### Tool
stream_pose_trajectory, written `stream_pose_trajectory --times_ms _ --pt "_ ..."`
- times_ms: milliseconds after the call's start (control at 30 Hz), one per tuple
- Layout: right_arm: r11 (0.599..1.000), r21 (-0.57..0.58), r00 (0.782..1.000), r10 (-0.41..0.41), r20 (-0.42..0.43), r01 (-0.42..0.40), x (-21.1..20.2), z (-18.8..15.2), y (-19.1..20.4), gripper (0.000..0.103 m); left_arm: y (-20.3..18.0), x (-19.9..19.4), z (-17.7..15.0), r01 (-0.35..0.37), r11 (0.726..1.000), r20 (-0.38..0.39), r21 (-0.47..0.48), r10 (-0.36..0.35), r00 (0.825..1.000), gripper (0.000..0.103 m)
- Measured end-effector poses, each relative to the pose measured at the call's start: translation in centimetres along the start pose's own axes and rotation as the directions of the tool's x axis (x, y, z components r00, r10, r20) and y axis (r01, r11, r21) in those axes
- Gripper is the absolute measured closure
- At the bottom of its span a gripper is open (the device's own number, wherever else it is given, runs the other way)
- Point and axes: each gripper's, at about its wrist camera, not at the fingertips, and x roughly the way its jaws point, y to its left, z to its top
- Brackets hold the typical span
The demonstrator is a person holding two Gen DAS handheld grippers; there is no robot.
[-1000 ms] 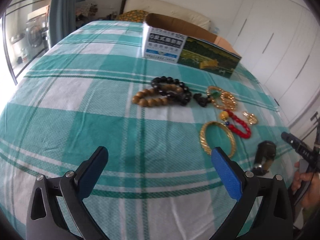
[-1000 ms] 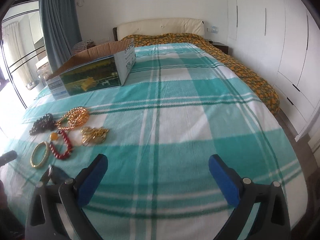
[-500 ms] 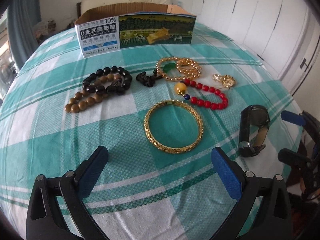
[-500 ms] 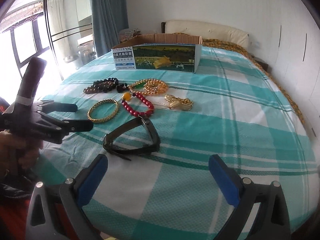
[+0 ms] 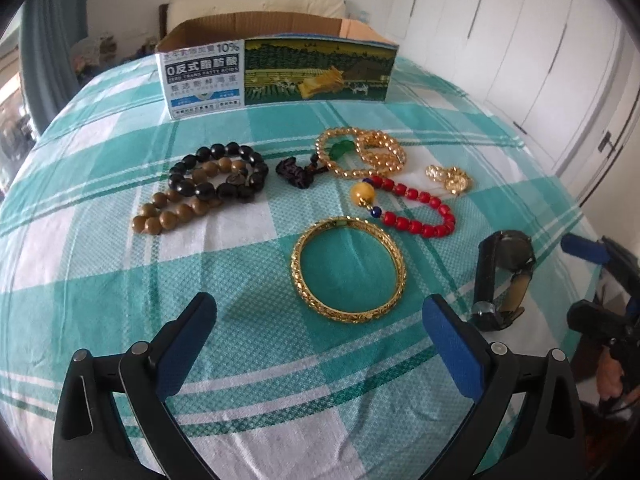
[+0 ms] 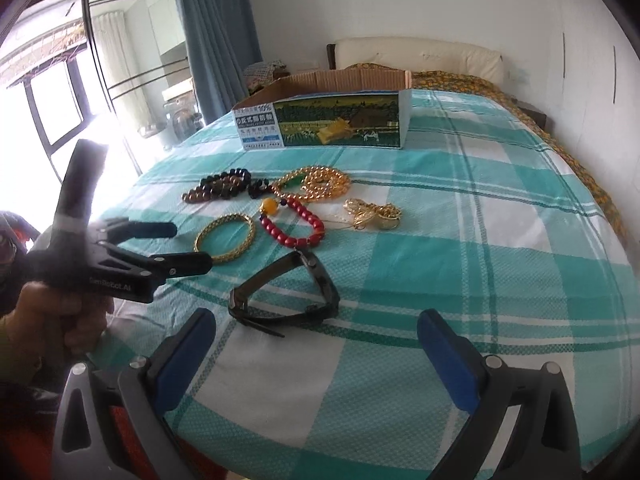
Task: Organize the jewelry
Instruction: 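Grasp the gold bangle with the left tool while the right tool grasps the black watch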
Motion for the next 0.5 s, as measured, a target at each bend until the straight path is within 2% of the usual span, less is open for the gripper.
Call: stream_pose_trajectory --times_ms 100,167,267,433,500 --pt "0.999 0.044 1.0 -0.011 0.004 0.011 0.5 0.8 -0.7 0.001 1.0 -0.2 0.6 -0.03 0.997 0.015 -0.068 0.031 0.999 0.0" --pt "0.999 0.046 1.0 -0.029 -0.01 0.03 1.4 1.4 -0.9 0.003 1.4 0.4 0.9 -0.058 0.995 -0.01 -0.087 0.057 0.998 0.001" --pt "0.998 0.015 0.997 -0.052 -0.049 0.053 3.0 2.0 -0.8 0.014 1.6 1.2 1.0 -0.119 0.99 -0.043 -0.081 0.116 0.992 0.001" --pt "0.999 -0.025 0.992 -0.049 -0.119 0.046 5.3 1.9 -0.6 0.032 0.7 1.8 0.9 -0.189 0.981 -0.056 -0.029 0.187 0.981 0.001" --pt "0.997 -0.051 0.991 -0.068 -0.117 0.062 5.6 1.9 -0.3 0.037 0.3 2.0 0.9 -0.196 0.98 -0.062 -0.012 0.195 0.979 0.001"
